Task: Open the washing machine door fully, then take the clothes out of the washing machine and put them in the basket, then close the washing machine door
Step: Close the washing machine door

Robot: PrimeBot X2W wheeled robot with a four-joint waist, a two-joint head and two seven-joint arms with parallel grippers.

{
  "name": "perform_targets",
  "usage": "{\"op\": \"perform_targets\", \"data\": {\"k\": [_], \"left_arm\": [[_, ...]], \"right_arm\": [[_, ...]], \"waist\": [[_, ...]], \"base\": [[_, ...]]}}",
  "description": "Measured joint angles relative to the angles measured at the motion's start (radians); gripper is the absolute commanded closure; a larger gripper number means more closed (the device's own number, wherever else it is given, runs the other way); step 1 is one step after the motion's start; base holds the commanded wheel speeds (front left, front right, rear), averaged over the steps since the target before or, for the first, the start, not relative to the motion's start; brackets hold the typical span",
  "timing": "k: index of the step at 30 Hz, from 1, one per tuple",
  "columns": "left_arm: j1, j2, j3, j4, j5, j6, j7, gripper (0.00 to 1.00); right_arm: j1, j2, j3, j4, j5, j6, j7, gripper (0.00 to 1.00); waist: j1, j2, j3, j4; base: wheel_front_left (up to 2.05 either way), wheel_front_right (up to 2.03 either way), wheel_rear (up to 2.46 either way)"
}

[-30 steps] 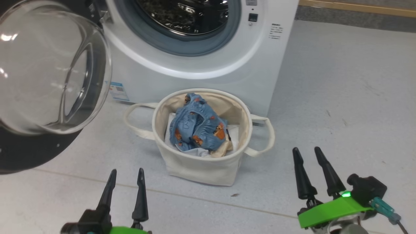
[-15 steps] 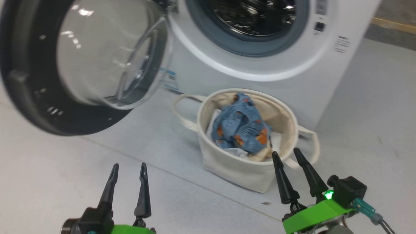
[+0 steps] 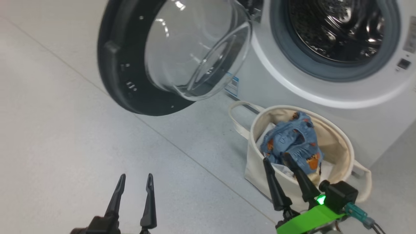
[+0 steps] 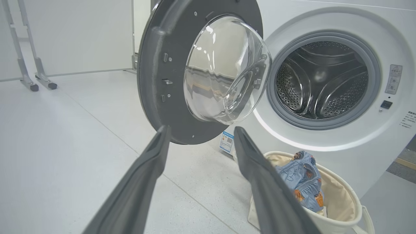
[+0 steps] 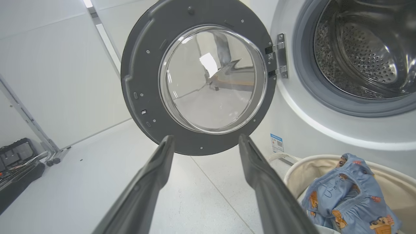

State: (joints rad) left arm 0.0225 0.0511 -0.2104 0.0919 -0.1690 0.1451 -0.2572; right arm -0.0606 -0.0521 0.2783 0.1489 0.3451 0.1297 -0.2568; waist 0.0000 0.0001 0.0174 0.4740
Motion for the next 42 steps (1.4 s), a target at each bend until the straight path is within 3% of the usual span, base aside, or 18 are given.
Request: {"op": "perform_targets", "data": {"k": [8, 34, 35, 36, 39, 42], "left_arm": [[0.019, 0.0, 0.012, -0.016, 0.0, 0.022, 0.0, 0.0], [0.019, 0.0, 0.031, -0.03, -0.003, 0.021, 0.0, 0.0], [0.019, 0.0, 0.031, -0.03, -0.003, 0.021, 0.0, 0.16], [0.019, 0.0, 0.034, -0.038, -0.008, 0.017, 0.0, 0.97], [0.018, 0.0, 0.066, -0.063, -0.024, -0.007, 0.0, 1.0], [0.016, 0.0, 0.158, -0.118, -0.078, -0.048, 0.0, 1.0]], "right_arm": [[0.002, 0.0, 0.025, 0.004, 0.009, 0.0, 0.0, 0.0], [0.002, 0.0, 0.01, 0.012, 0.009, 0.0, 0.0, 0.0], [0.002, 0.0, 0.01, 0.012, 0.009, 0.0, 0.0, 0.0], [0.002, 0.0, 0.009, 0.012, 0.009, 0.0, 0.0, 0.0], [0.002, 0.0, 0.008, 0.011, 0.008, 0.0, 0.0, 0.0], [0.002, 0.0, 0.009, 0.011, -0.003, 0.0, 0.0, 0.0]], "waist": [[0.0, 0.0, -0.006, 0.029], [0.0, -0.0001, 0.013, 0.029], [0.0, -0.0001, 0.013, 0.029], [0.0, -0.0001, 0.015, 0.029], [0.0, -0.0001, 0.024, 0.031], [0.0, -0.0001, 0.039, 0.024]], "base": [[0.0, 0.0, 0.0], [0.0, 0.0, 0.0], [0.0, 0.0, 0.0], [0.0, 0.0, 0.0], [0.0, 0.0, 0.0], [0.0, 0.0, 0.0]]}}
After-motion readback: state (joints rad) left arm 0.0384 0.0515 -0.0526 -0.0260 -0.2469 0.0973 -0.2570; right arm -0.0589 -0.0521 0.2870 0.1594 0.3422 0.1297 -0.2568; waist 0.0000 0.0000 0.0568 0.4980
